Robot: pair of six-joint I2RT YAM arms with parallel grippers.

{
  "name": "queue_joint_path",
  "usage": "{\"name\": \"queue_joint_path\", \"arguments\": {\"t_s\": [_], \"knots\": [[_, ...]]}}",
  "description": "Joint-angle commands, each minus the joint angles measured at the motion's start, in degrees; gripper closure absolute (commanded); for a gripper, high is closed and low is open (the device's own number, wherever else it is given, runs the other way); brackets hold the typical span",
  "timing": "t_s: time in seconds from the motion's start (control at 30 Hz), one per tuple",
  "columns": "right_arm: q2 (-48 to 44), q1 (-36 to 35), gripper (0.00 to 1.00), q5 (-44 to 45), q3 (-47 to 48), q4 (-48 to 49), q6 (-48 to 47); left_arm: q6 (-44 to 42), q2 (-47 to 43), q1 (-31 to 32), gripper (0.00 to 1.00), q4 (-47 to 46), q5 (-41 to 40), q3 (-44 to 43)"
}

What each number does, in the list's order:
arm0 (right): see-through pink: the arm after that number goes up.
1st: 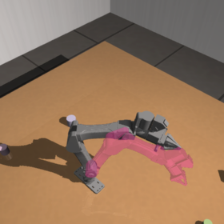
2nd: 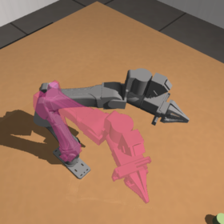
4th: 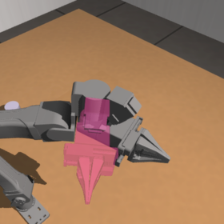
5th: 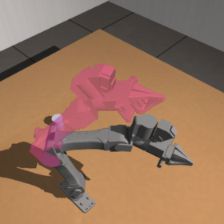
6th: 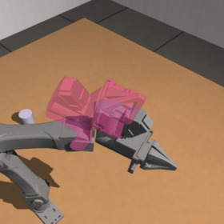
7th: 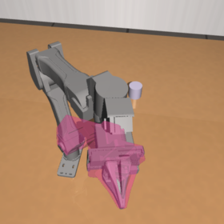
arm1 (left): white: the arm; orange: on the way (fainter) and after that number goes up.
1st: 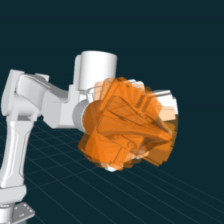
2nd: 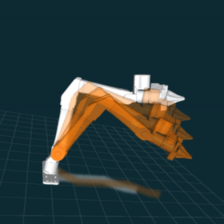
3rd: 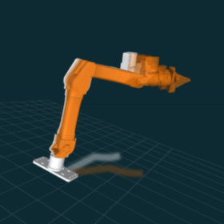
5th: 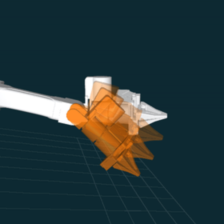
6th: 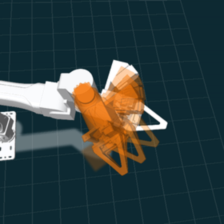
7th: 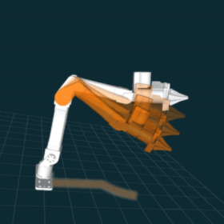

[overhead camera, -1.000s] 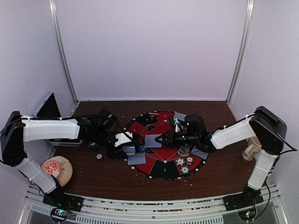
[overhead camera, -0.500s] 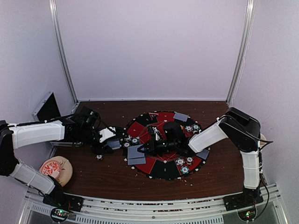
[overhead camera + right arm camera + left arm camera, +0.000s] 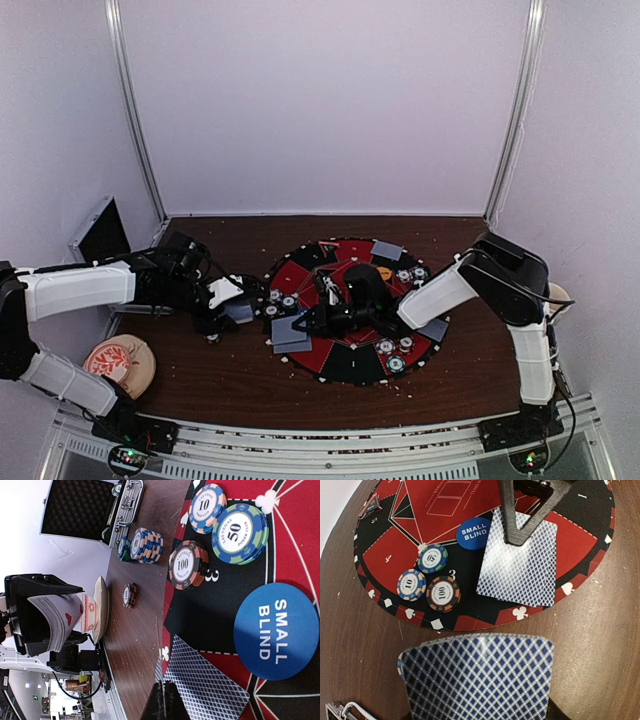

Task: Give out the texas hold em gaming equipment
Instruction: Distribute the poker card in the small blind area.

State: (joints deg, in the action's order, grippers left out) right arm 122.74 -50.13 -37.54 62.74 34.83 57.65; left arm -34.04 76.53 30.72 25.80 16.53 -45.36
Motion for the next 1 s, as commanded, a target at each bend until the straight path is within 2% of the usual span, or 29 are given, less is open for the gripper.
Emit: {"name": "queue_joint_path", "arguments": {"t_s": [0.0, 0.2, 0.8, 0.97], "knots": [[0.1, -0.7, 1.00, 0.0, 0.5, -0.9, -0.4, -0.7, -0.9, -0.4, 0.47, -1.3, 1.5, -0.1], [-1.3, -1.2, 0.99, 1.3, -0.5, -3.0, -1.7, -0.6, -0.2, -0.5, 0.47, -1.4, 2.2, -0.2], [-5.8, -1.2, 0.69, 8.3, 0.6, -15.0, -7.7, -0.4, 0.0, -0.4, 0.47, -1.5, 3.4, -0.7], [-7.5, -1.2, 0.64, 10.0, 0.5, -17.4, -8.7, -0.5, 0.5, -0.4, 0.47, -1.4, 3.8, -1.0]]}}
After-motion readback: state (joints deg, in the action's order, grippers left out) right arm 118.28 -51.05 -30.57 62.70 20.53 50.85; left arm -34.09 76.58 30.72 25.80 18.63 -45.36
